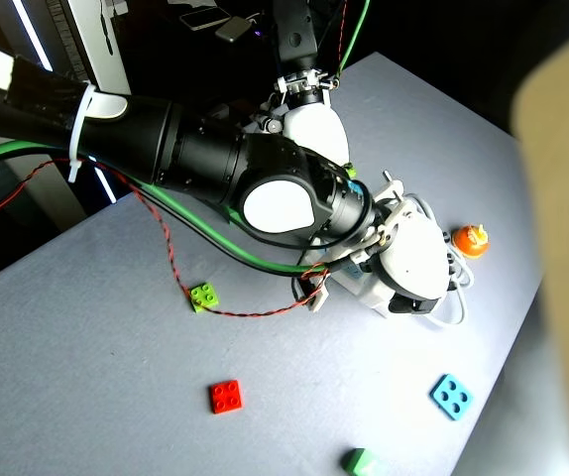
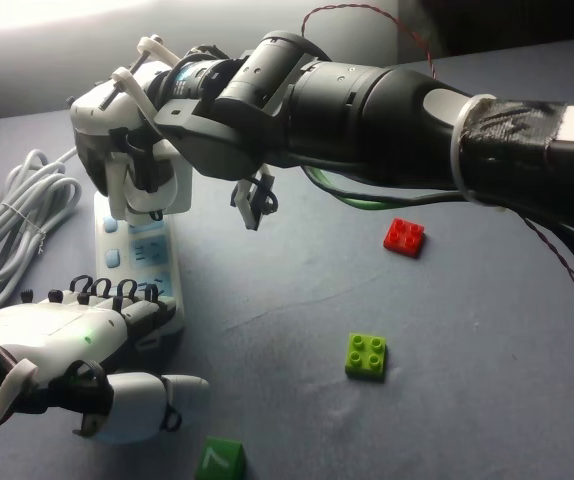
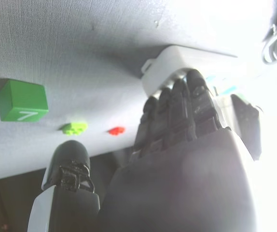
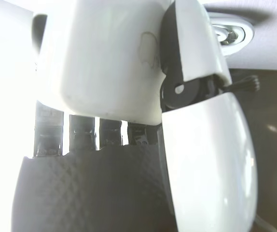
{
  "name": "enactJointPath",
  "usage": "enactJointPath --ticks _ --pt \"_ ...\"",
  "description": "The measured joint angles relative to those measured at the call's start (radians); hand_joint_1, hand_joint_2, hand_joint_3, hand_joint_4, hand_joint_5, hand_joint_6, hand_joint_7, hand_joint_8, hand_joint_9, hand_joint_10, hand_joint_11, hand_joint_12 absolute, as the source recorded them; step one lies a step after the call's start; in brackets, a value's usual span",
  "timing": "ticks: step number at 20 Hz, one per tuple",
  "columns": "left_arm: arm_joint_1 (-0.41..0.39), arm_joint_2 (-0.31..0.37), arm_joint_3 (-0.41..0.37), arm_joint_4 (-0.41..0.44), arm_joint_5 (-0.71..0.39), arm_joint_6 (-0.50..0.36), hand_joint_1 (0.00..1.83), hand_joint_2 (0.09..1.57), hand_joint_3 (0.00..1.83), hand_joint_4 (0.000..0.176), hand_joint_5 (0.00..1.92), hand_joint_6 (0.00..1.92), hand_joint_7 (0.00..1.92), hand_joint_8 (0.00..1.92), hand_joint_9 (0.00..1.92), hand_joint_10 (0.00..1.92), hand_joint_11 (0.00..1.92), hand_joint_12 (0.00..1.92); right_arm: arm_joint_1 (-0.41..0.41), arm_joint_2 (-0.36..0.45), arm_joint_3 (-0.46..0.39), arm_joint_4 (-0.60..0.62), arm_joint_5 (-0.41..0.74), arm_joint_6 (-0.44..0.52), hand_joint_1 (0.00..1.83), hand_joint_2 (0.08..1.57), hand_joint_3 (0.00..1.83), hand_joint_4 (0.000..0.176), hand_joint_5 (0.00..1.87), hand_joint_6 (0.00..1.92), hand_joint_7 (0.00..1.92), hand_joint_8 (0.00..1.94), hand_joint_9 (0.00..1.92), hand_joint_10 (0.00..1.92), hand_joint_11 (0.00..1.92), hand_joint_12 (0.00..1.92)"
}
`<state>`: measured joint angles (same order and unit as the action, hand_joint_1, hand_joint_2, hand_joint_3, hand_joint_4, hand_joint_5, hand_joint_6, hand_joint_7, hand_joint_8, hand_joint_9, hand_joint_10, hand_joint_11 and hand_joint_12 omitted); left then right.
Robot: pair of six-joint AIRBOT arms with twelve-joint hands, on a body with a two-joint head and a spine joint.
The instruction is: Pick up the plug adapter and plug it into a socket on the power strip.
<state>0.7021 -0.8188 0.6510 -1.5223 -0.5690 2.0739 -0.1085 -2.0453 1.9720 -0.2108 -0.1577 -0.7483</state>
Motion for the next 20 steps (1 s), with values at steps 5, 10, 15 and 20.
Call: enactJointPath --ticks 5,10,15,20 --pt "0.001 0.005 0.000 0.000 0.005 -0.004 0.00 1.27 0.00 0.000 0.11 0.00 0.16 0.00 0.14 0.01 0.00 0.31 0.009 0.000 0.000 0.000 -0.005 0.003 1.27 1.13 0.00 0.000 0.86 1.01 1.02 1.08 0.94 1.08 0.78 1.49" --pt "0.003 0.005 0.002 0.001 0.007 -0.004 0.00 1.27 0.00 0.000 0.12 0.00 0.17 0.00 0.15 0.00 0.00 0.32 0.017 -0.004 0.002 0.000 -0.007 0.006 1.37 1.14 0.00 0.000 0.81 1.03 0.96 1.05 0.89 1.31 0.77 1.49" --pt "0.012 0.005 0.009 0.011 0.017 -0.007 0.00 1.27 0.00 0.000 0.08 0.00 0.14 0.00 0.13 0.00 0.00 0.28 0.017 -0.006 0.012 0.000 -0.013 0.009 1.37 1.15 0.00 0.000 0.79 1.06 0.95 1.08 0.88 1.34 0.75 1.50" --pt "0.012 0.005 0.010 0.012 0.018 -0.008 0.00 1.27 0.00 0.000 0.09 0.00 0.14 0.00 0.12 0.00 0.00 0.30 0.016 -0.005 0.027 -0.010 -0.013 0.008 1.37 1.13 0.00 0.000 0.82 1.00 1.00 1.02 0.92 1.32 0.76 1.50"
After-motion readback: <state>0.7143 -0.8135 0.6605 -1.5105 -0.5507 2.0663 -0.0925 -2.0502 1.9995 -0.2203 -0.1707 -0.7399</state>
